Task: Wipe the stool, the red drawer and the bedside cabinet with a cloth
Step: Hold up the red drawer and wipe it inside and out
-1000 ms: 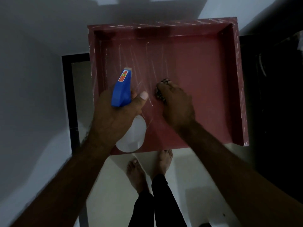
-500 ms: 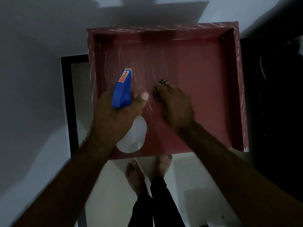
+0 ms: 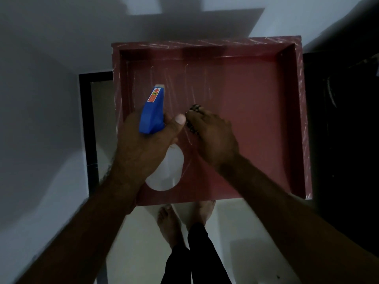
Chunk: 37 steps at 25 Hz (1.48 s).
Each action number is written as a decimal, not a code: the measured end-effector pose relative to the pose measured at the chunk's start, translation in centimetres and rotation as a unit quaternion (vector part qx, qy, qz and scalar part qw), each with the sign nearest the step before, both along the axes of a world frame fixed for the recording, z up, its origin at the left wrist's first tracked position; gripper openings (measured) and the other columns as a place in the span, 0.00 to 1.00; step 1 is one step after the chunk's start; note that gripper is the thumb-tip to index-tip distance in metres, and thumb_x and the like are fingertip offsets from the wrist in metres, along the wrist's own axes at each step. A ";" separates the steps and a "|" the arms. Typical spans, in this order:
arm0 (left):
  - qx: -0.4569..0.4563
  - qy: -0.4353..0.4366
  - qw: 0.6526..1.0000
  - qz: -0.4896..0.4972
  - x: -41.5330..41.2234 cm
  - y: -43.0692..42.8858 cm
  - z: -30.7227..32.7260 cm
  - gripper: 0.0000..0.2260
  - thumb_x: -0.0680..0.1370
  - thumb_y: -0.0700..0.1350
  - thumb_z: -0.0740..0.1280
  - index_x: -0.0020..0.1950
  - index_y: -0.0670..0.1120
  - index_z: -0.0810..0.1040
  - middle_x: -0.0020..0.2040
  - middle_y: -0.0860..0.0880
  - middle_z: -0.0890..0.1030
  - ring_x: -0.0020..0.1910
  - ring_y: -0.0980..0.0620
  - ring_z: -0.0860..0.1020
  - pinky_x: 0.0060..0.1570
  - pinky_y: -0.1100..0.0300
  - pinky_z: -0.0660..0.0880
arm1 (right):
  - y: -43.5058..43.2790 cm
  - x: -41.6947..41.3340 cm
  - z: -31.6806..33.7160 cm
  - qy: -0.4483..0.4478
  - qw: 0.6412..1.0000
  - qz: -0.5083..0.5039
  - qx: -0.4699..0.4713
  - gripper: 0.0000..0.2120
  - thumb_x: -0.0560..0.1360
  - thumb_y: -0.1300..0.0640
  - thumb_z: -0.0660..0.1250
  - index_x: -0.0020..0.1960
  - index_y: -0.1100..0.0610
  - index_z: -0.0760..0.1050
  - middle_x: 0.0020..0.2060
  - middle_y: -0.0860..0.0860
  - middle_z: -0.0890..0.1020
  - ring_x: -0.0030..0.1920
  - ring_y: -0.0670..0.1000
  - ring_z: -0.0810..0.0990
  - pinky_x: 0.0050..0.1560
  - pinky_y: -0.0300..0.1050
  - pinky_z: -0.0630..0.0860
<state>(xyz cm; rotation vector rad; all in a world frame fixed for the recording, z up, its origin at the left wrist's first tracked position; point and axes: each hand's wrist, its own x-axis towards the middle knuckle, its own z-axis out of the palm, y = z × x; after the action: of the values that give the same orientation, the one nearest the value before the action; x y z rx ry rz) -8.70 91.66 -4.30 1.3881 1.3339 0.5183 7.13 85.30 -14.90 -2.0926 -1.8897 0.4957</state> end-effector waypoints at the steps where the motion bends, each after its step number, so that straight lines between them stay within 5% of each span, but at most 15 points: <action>1: 0.001 0.001 1.000 -0.002 0.1 0.1 0.0 0.09 0.75 0.51 0.73 0.40 0.53 0.74 0.33 0.60 0.81 0.34 0.61 0.80 0.39 0.72 0.76 | 0.1 0.4 -0.1 -0.004 1.000 0.020 0.009 0.24 0.74 0.61 0.62 0.70 0.56 0.76 0.67 0.54 0.80 0.66 0.58 0.78 0.51 0.53 0.77; 7: -0.010 -0.008 1.000 0.007 0.3 0.5 -0.3 0.09 0.75 0.52 0.73 0.41 0.52 0.75 0.34 0.58 0.82 0.34 0.59 0.82 0.40 0.69 0.79 | 1.3 3.8 -2.0 -0.013 0.993 -0.115 -0.011 0.25 0.72 0.68 0.66 0.67 0.54 0.76 0.64 0.53 0.81 0.62 0.58 0.79 0.52 0.58 0.79; 11: -0.004 0.007 1.000 0.000 0.8 0.9 -0.4 0.09 0.75 0.51 0.73 0.40 0.53 0.74 0.32 0.61 0.80 0.33 0.60 0.80 0.37 0.70 0.77 | 1.7 0.5 -0.6 0.007 0.999 -0.030 -0.007 0.21 0.76 0.58 0.65 0.69 0.55 0.76 0.68 0.55 0.79 0.67 0.59 0.77 0.53 0.55 0.77; 14: -0.010 -0.005 1.000 0.006 0.8 1.3 -0.5 0.09 0.75 0.51 0.73 0.40 0.54 0.75 0.34 0.54 0.82 0.36 0.49 0.83 0.42 0.59 0.81 | 1.7 1.5 -0.8 0.014 1.000 0.020 -0.008 0.21 0.76 0.57 0.64 0.68 0.55 0.77 0.65 0.54 0.81 0.64 0.59 0.79 0.53 0.57 0.80; 19: 0.000 -0.002 1.000 0.013 0.6 2.1 -0.4 0.10 0.76 0.48 0.73 0.38 0.51 0.75 0.35 0.53 0.83 0.35 0.50 0.82 0.39 0.68 0.79 | 2.7 4.6 -2.2 -0.003 0.994 -0.110 -0.006 0.24 0.72 0.67 0.65 0.67 0.53 0.76 0.64 0.52 0.81 0.62 0.58 0.79 0.53 0.59 0.79; 24: 0.002 0.017 1.000 0.007 0.6 2.5 -0.4 0.09 0.75 0.52 0.73 0.39 0.53 0.75 0.36 0.52 0.83 0.36 0.51 0.83 0.42 0.63 0.80 | 2.7 1.3 -0.6 0.000 1.000 -0.024 -0.006 0.26 0.74 0.63 0.71 0.72 0.56 0.75 0.71 0.56 0.78 0.71 0.59 0.75 0.56 0.57 0.74; 26: -0.005 0.016 1.000 0.004 0.7 2.7 -0.4 0.09 0.76 0.51 0.73 0.39 0.52 0.76 0.38 0.48 0.83 0.38 0.47 0.84 0.44 0.58 0.82 | 3.1 2.6 -1.0 -0.001 1.000 -0.003 -0.004 0.26 0.71 0.66 0.70 0.69 0.57 0.77 0.66 0.57 0.81 0.66 0.61 0.78 0.54 0.58 0.78; 31: -0.010 0.002 1.000 0.011 0.6 2.9 -0.6 0.09 0.76 0.49 0.73 0.39 0.49 0.76 0.37 0.43 0.81 0.38 0.43 0.83 0.43 0.58 0.82 | 4.0 5.4 -1.9 -0.014 0.991 -0.130 -0.008 0.26 0.73 0.64 0.65 0.71 0.54 0.75 0.68 0.55 0.79 0.65 0.60 0.78 0.58 0.60 0.79; 37: -0.003 0.007 1.000 0.005 0.9 3.1 -0.6 0.09 0.76 0.49 0.73 0.40 0.52 0.76 0.38 0.47 0.82 0.37 0.45 0.82 0.41 0.63 0.80 | 4.4 2.4 -1.2 0.002 1.000 0.002 -0.015 0.31 0.71 0.66 0.71 0.74 0.56 0.74 0.71 0.57 0.78 0.70 0.61 0.76 0.57 0.59 0.76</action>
<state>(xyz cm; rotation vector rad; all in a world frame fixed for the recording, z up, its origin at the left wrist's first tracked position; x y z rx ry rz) -7.84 94.73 -4.90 1.3823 1.3534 0.5119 9.55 89.69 -16.09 -2.1065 -1.8959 0.5322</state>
